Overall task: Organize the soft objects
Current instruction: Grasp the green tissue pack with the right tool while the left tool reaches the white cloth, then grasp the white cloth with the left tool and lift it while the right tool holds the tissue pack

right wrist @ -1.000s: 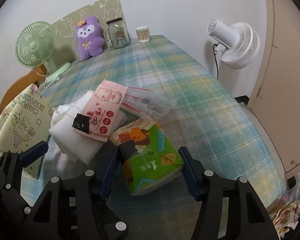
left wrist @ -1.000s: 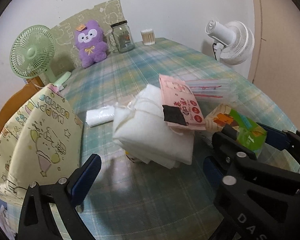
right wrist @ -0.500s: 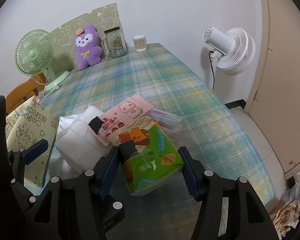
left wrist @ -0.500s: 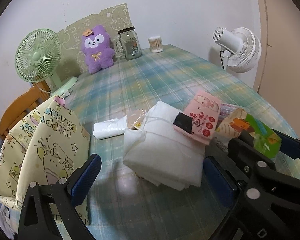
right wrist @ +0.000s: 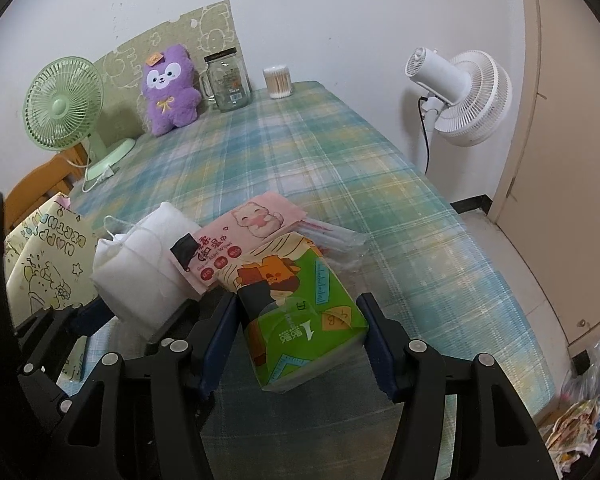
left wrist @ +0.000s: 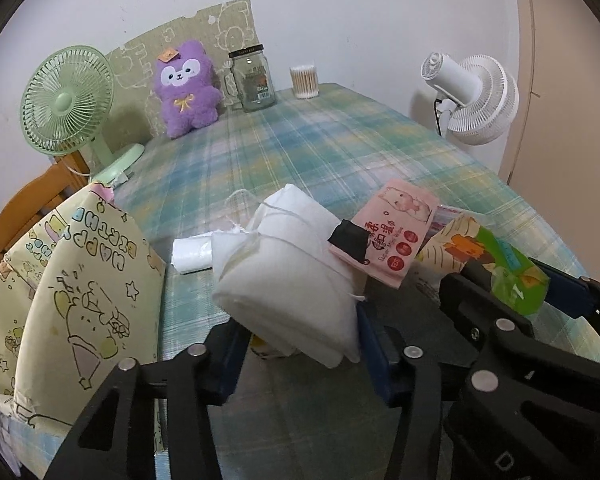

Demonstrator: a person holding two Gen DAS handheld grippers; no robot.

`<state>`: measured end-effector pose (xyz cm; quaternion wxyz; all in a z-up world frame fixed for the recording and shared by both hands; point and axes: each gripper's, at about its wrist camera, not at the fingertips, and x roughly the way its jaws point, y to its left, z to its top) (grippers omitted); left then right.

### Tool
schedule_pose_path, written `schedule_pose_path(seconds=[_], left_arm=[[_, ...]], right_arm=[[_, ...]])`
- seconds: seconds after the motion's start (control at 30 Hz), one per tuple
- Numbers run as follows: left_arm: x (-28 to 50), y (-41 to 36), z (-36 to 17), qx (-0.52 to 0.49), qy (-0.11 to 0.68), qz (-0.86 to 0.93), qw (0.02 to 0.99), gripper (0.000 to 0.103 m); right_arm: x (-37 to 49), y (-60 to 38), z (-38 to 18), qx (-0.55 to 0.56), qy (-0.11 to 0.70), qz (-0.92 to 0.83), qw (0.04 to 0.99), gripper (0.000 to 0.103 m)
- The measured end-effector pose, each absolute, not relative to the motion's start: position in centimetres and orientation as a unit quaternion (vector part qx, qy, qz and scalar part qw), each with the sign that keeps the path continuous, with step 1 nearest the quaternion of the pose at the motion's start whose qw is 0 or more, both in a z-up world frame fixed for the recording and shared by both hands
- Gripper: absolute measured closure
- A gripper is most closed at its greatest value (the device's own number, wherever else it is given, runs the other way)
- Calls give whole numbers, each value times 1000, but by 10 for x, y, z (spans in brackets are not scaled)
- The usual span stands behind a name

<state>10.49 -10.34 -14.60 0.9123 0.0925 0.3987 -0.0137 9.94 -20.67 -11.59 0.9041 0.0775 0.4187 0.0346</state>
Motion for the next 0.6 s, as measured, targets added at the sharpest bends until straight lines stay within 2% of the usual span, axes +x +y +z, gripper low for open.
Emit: schedule_pose_path(seconds=[0.13, 0.27, 0.3, 0.6], left_arm=[[100, -102, -142, 90, 392, -15, 916, 58], [94, -99, -137, 86, 385, -18, 919, 71], [92, -98, -135, 84, 384, -17, 920, 77], [84, -91, -129, 70, 378, -26, 923, 86]], right_arm=[[97, -204, -112, 74, 415, 36, 906, 40], [93, -200, -106, 70, 410, 38, 909, 40], [92, -198, -105, 68, 409, 38, 909, 40], [84, -192, -96, 65, 402, 43, 912, 40]])
